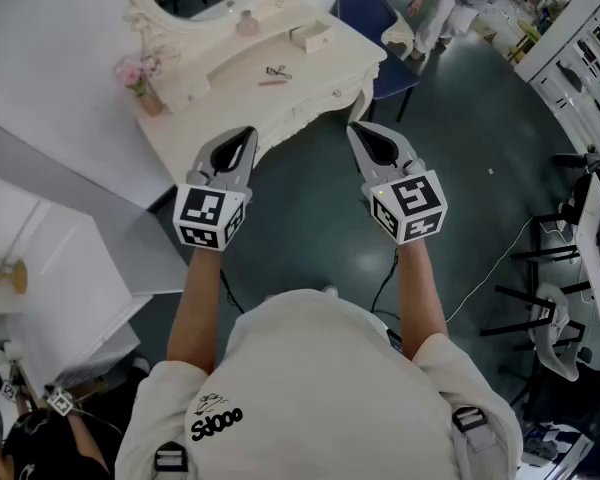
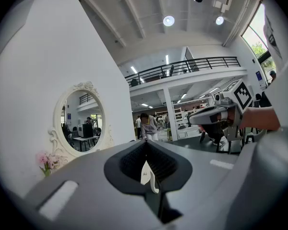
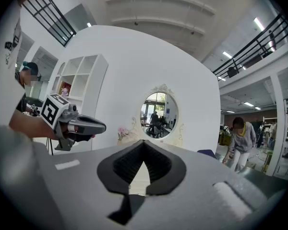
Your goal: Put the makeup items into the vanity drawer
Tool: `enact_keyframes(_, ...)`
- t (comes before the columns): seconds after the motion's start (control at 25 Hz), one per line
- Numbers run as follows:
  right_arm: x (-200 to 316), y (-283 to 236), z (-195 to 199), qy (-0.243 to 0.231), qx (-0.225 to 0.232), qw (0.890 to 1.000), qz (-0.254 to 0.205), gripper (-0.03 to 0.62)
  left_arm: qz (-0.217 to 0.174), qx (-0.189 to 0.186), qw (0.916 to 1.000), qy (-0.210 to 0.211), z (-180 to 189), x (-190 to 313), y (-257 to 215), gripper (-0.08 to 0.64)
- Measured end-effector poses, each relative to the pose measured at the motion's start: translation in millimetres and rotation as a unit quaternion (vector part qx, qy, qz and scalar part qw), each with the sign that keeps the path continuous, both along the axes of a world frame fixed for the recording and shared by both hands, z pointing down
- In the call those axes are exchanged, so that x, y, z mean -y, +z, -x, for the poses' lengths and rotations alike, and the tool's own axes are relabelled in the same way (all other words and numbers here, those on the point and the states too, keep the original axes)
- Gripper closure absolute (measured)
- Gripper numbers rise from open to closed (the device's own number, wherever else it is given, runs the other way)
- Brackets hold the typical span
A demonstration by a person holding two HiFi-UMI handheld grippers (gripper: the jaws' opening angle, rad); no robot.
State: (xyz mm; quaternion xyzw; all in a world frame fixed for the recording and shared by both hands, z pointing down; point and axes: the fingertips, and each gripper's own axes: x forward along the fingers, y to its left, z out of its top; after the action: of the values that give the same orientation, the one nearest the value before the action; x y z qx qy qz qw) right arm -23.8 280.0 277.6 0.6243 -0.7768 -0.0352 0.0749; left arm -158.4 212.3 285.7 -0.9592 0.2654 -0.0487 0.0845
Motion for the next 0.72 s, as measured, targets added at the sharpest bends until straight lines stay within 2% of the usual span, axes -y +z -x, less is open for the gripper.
enact_keyframes(0.12, 3, -2, -6, -0.002, 0.002, 1.0, -0.008, 0.591, 0.0, 0.003, 1.0, 0.002, -8, 1, 2, 0.541)
enact_keyframes(0.32, 2, -7, -21, -0.015, 0.046, 0.999, -0.024, 0.589, 0.002, 0.004, 1.0, 0.002, -24, -1, 5, 0.541)
enact_keyframes(0.56, -1, 4, -32, -0.057, 0.013, 0.998, -0.01, 0.591, 0.008, 0.003, 0.9999, -0.011, -46, -4, 13, 0.541)
enact_keyframes(0.72, -1, 20, -43, -0.075, -0.025, 0.997, 0.008, 0.591, 0.015, 0.005, 0.9998, -0.013, -64, -11, 26, 0.541)
